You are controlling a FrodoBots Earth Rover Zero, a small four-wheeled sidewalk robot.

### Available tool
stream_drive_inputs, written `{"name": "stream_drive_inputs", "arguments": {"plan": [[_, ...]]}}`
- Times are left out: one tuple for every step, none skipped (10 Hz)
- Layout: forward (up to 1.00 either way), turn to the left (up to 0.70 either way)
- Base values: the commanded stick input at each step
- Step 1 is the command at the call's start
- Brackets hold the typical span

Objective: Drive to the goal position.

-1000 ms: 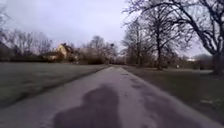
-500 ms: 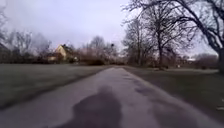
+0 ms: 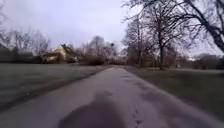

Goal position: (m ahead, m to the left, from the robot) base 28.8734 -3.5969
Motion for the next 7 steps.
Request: {"name": "stream_drive_inputs", "arguments": {"plan": [[1.00, 0.00], [1.00, 0.00], [1.00, -0.29], [1.00, -0.28], [1.00, -0.15], [1.00, -0.06], [1.00, 0.00]]}}
